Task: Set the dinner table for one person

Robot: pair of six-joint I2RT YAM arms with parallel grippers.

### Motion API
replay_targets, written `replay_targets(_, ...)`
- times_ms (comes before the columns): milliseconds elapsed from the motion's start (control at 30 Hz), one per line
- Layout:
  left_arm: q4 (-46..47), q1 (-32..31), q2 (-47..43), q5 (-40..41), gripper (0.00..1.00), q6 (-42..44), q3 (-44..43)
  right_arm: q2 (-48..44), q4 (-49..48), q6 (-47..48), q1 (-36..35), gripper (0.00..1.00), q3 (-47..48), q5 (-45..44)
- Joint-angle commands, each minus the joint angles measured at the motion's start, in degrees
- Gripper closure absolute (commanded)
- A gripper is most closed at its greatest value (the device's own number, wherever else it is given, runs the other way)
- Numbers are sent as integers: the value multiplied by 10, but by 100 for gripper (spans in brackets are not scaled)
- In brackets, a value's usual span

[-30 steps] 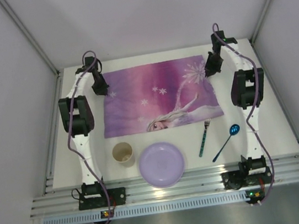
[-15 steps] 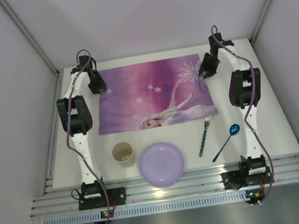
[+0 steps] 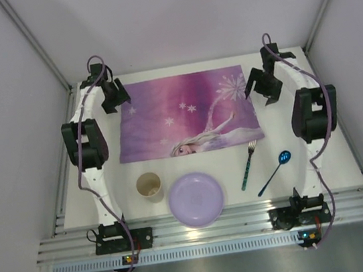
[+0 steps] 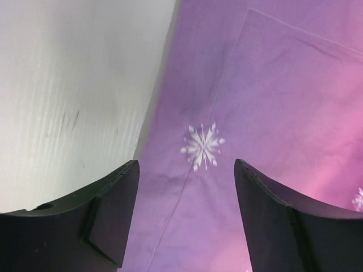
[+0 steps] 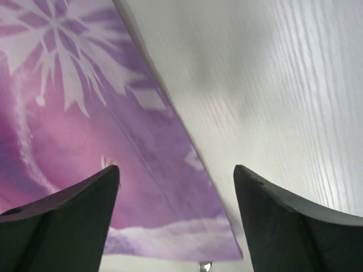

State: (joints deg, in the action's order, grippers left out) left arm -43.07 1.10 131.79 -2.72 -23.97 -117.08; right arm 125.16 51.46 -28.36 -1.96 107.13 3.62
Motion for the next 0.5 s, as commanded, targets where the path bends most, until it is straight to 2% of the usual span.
replay_targets(0, 23, 4, -100, -4, 25, 1, 47, -156, -11, 14, -23, 11, -82, -34)
replay_targets(33, 27, 4, -114, -5, 23, 1, 62, -175, -9, 14, -32, 7, -125, -34)
replay_targets(167, 29, 4, -186, 5, 22, 1, 145, -258, -2, -1, -103, 3, -229, -30)
replay_targets(300, 12, 4, -236, -1, 25, 5, 213, -336, -33, -49, -143, 5, -376, 4)
replay_targets(467, 18, 3, -316, -13, 27, 8, 319, -359, -63, -79, -182, 9, -464, 10)
